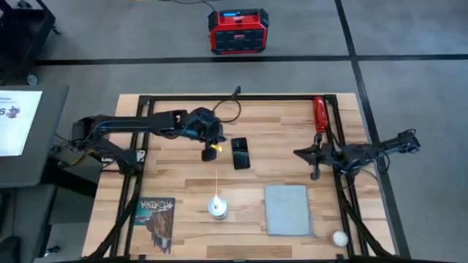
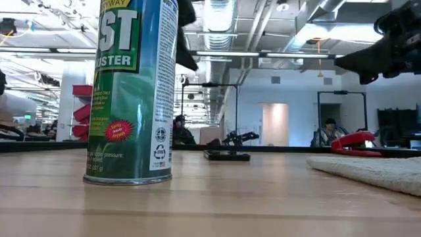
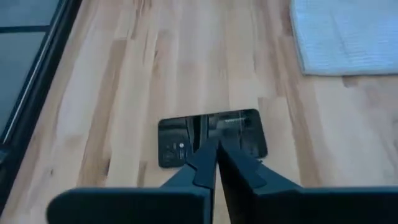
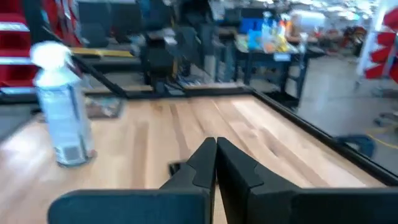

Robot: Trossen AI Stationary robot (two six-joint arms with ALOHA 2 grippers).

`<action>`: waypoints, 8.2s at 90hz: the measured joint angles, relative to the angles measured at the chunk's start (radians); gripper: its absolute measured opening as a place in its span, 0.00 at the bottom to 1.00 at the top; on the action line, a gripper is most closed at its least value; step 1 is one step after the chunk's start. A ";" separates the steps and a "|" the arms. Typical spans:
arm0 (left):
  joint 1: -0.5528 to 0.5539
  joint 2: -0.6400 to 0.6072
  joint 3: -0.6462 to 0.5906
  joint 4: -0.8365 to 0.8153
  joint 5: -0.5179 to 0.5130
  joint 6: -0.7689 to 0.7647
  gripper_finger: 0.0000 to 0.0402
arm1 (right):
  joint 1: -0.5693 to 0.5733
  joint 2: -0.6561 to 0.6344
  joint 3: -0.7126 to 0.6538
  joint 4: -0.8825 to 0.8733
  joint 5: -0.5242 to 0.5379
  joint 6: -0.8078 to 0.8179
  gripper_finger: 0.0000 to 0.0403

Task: Apply microfiber cloth
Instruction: Spray the back of the cellphone using the spray bottle

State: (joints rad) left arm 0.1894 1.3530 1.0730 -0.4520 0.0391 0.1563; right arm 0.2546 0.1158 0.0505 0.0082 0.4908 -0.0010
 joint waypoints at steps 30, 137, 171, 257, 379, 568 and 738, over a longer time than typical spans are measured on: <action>0.007 -0.253 -0.396 0.456 -0.002 -0.048 0.00 | -0.026 0.250 0.211 -0.054 -0.026 -0.099 0.00; 0.008 -0.254 -0.700 0.855 0.015 -0.587 0.00 | -0.172 0.983 0.502 -0.026 -0.254 0.310 0.00; 0.008 -0.254 -0.700 0.852 0.015 -0.609 0.00 | -0.195 1.105 0.501 -0.134 0.002 0.259 0.15; 0.008 -0.253 -0.699 0.807 -0.031 -0.774 0.08 | -0.233 1.394 0.607 0.044 0.169 0.190 0.39; 0.038 0.401 -0.663 1.352 0.168 -0.803 0.00 | -0.319 1.632 0.641 0.172 -0.218 0.541 0.49; 0.020 0.397 -0.659 1.333 0.134 -0.837 0.00 | -0.544 1.667 0.350 0.891 -0.650 0.748 0.41; 0.053 0.609 -0.421 1.087 0.035 -0.389 0.00 | -0.453 1.667 0.445 0.628 -0.570 0.704 0.49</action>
State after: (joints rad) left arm 0.2419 1.9620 0.6524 0.6353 0.0741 -0.2330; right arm -0.1986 1.7825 0.4953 0.6361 -0.0790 0.7029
